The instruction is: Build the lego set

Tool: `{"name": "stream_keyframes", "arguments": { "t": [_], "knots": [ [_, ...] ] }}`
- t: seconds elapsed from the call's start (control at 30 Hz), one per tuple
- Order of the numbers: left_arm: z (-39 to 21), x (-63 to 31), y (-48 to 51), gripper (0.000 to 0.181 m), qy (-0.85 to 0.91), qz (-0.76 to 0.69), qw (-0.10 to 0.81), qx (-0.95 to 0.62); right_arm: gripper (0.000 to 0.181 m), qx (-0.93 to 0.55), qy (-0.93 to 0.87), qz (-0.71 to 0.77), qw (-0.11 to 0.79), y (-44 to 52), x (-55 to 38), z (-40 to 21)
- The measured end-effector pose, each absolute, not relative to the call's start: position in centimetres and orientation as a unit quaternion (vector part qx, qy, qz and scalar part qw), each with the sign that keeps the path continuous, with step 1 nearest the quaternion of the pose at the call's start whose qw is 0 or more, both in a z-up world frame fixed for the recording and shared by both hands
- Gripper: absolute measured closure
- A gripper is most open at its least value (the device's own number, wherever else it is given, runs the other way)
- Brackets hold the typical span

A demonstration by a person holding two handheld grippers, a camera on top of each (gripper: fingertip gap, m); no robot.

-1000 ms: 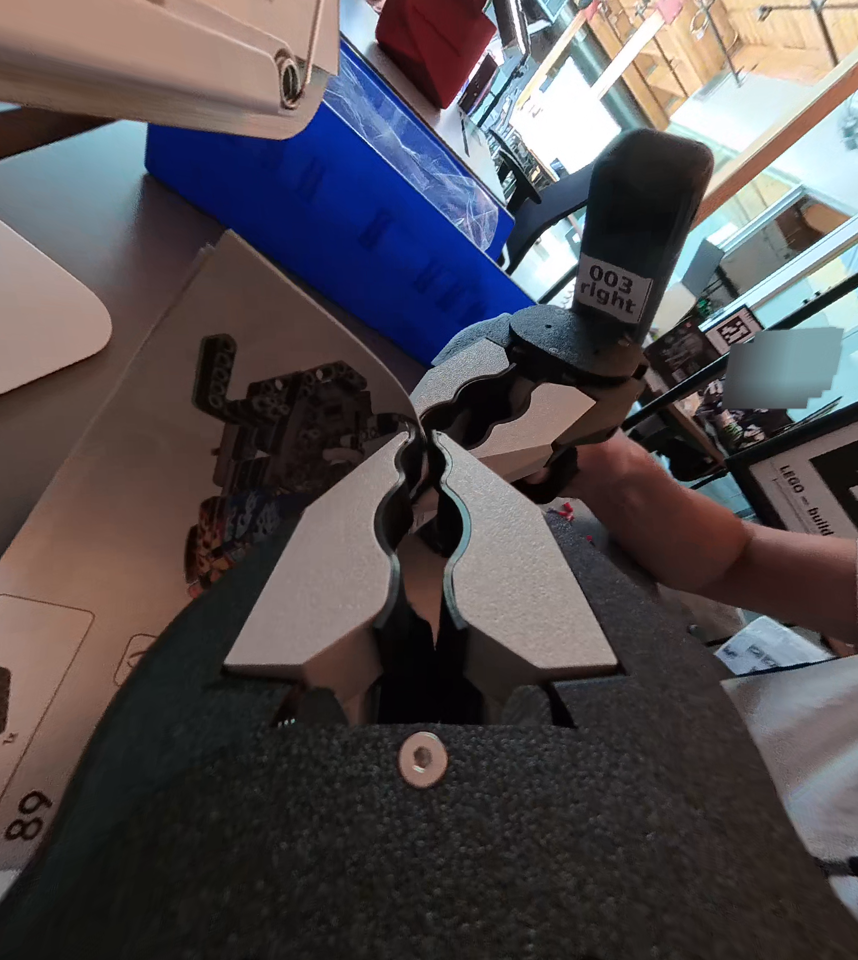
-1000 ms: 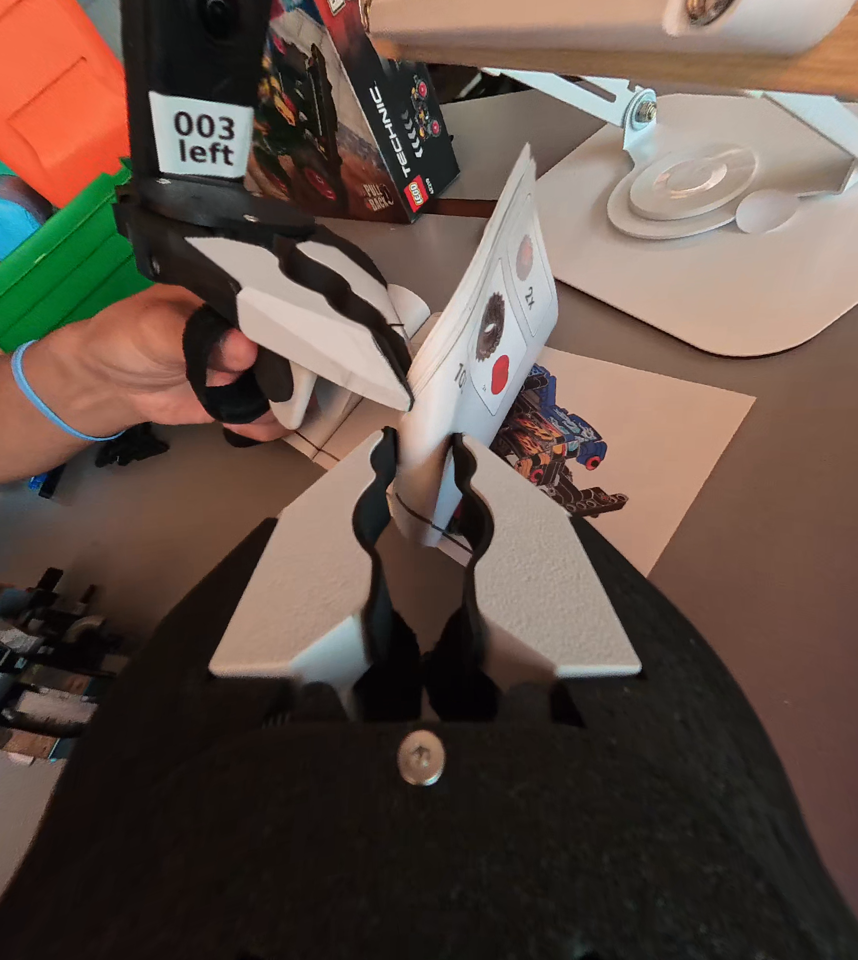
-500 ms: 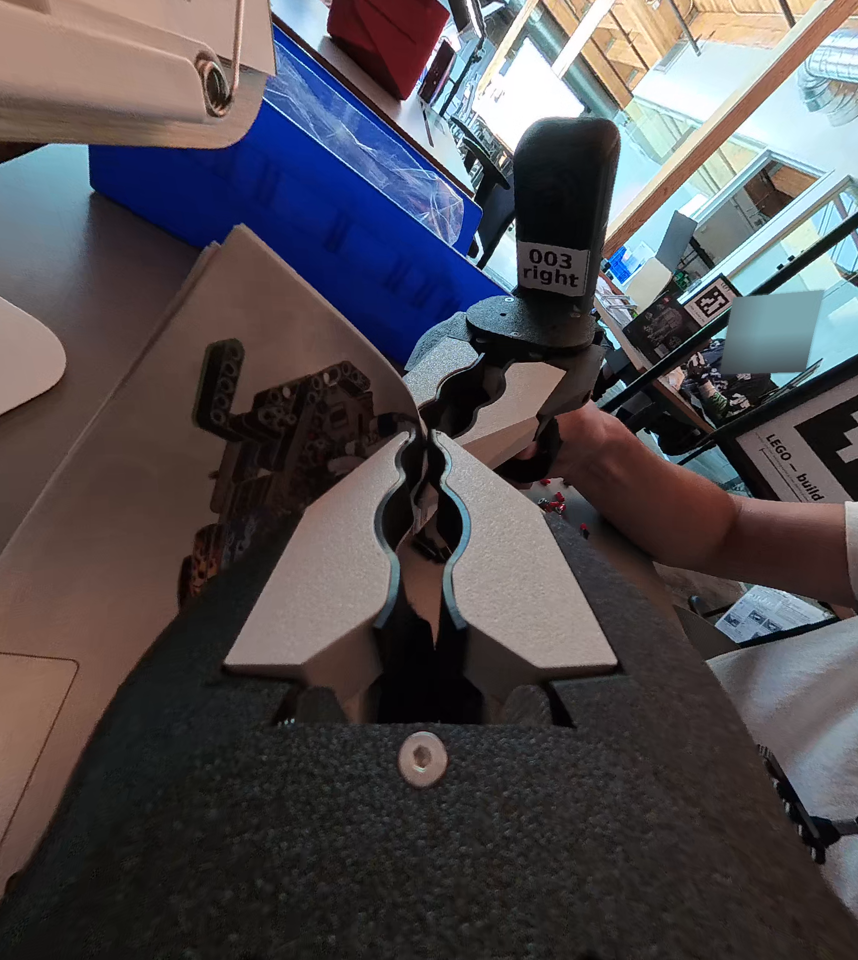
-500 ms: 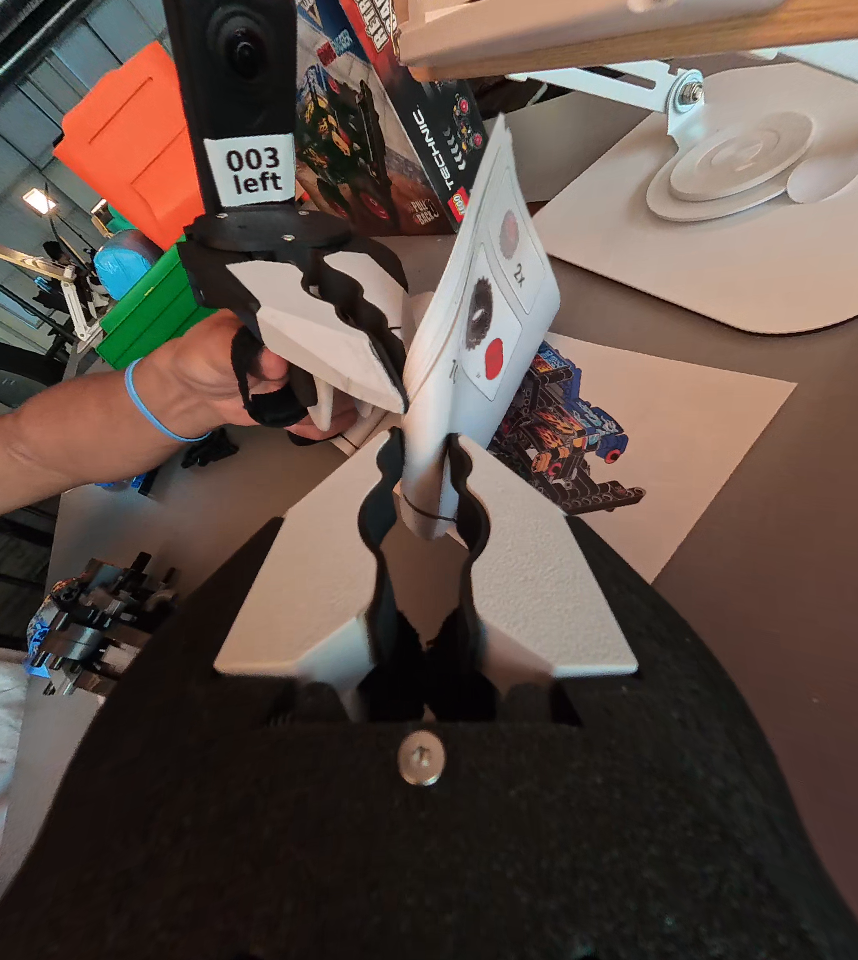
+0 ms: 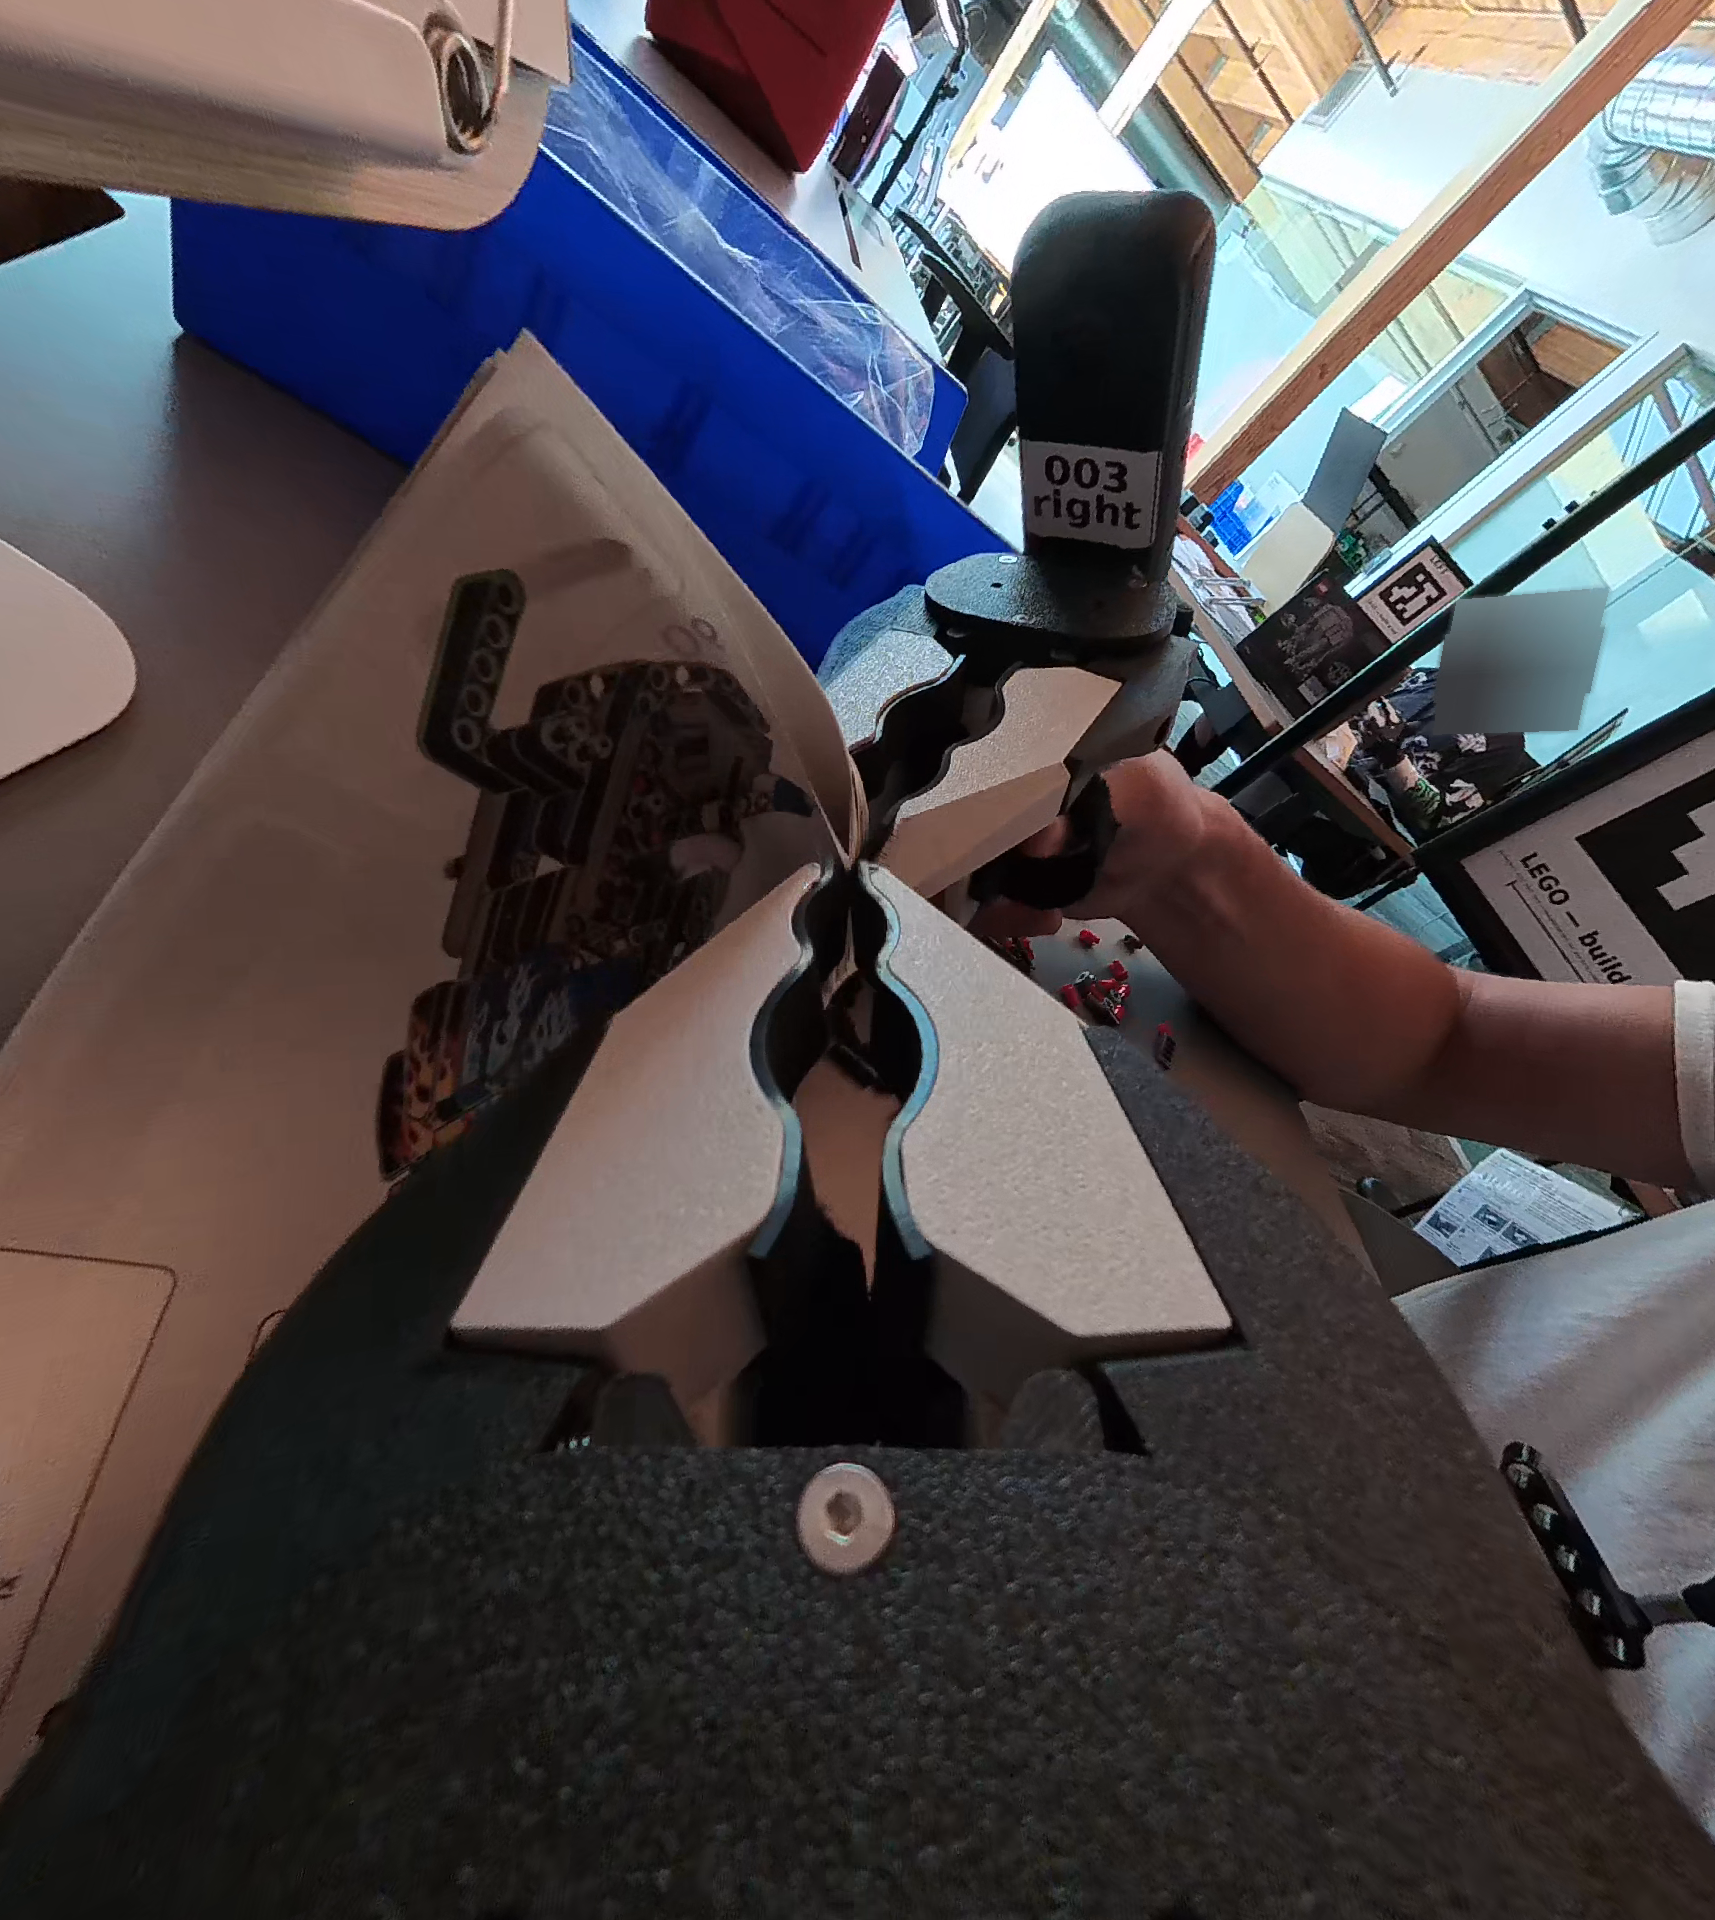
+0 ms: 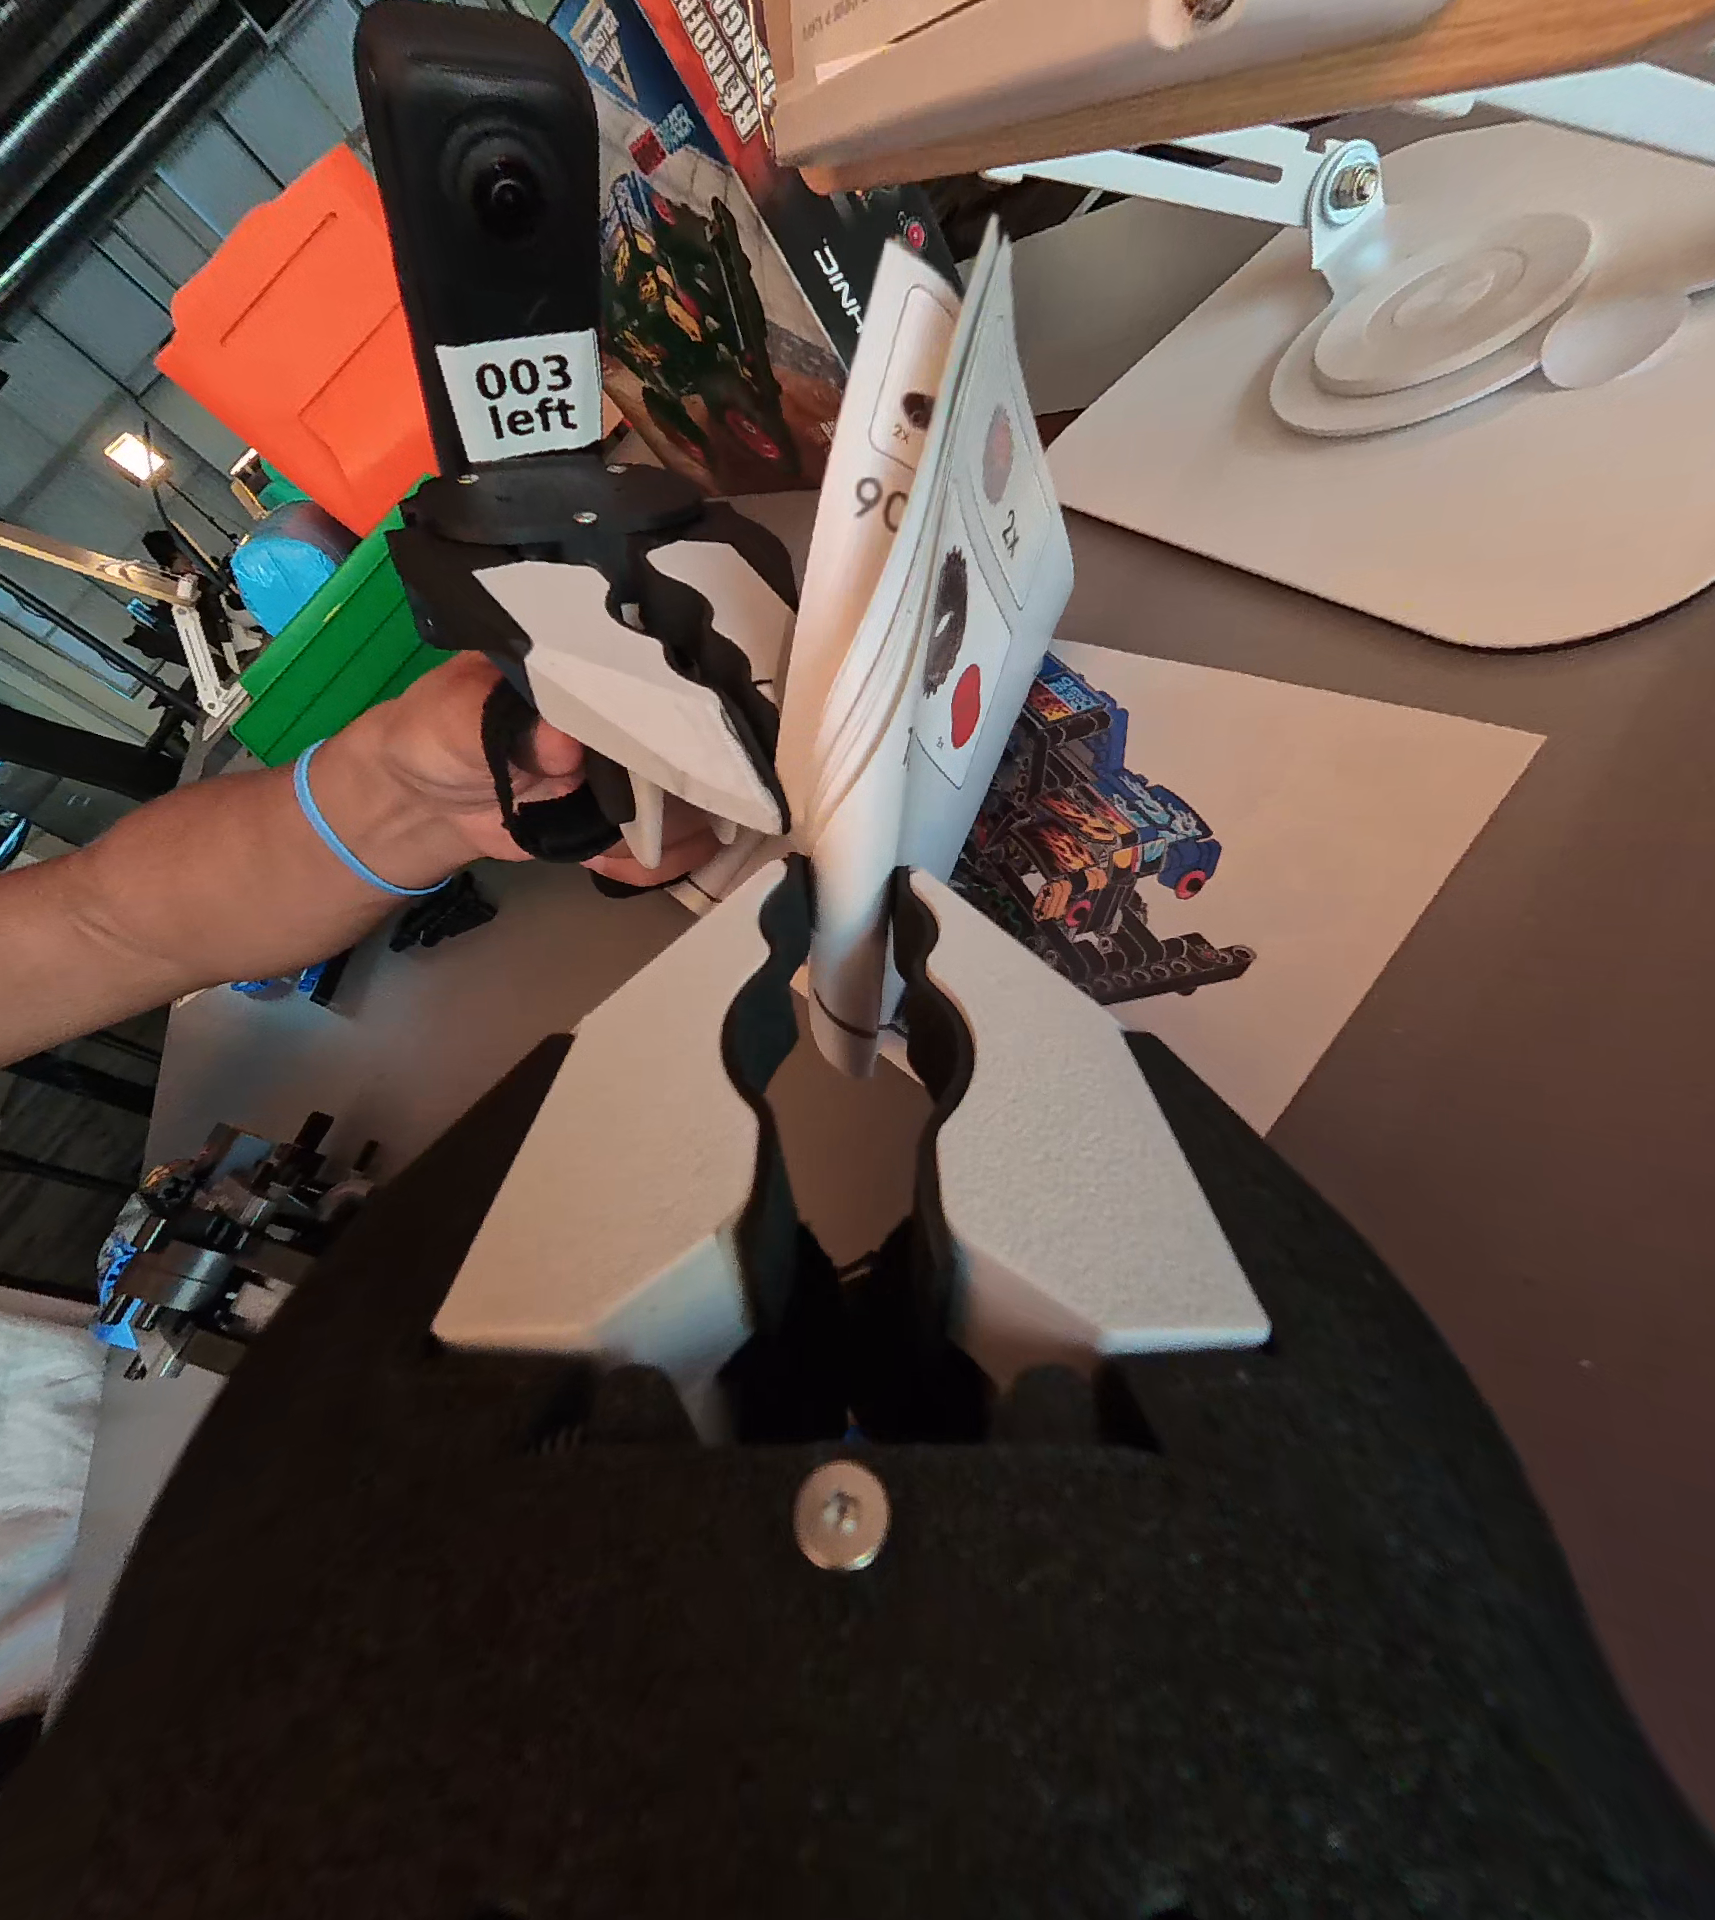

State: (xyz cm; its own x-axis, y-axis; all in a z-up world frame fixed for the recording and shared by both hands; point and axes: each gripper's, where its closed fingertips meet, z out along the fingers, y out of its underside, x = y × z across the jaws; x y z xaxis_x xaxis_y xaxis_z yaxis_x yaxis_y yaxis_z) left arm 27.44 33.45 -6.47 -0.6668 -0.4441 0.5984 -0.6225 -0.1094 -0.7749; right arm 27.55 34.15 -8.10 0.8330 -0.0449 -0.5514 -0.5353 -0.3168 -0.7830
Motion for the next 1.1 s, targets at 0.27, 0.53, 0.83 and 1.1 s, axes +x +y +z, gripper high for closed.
{"name": "stream_keyframes", "arguments": {
  "t": [0.27,0.53,0.83,1.1],
  "knots": [
    [-7.0,28.0,34.9,0.181,-0.662,0.614,0.058,0.426,0.164,-0.787,0.202,0.205,0.546,33.6,28.6,-8.7],
    [-7.5,26.6,36.7,0.181,-0.658,0.602,0.082,0.444,0.142,-0.83,0.223,0.078,0.505,31.6,30.9,-9.4],
    [-6.7,18.4,45.7,0.181,-0.689,0.521,0.095,0.494,0.149,-0.875,0.127,-0.056,0.464,32.6,28.1,-9.7],
    [-7.9,12.9,53.0,0.181,-0.666,0.462,0.134,0.57,0.178,-0.92,-0.036,-0.08,0.382,38.1,22.1,-11.9]
  ]
}}
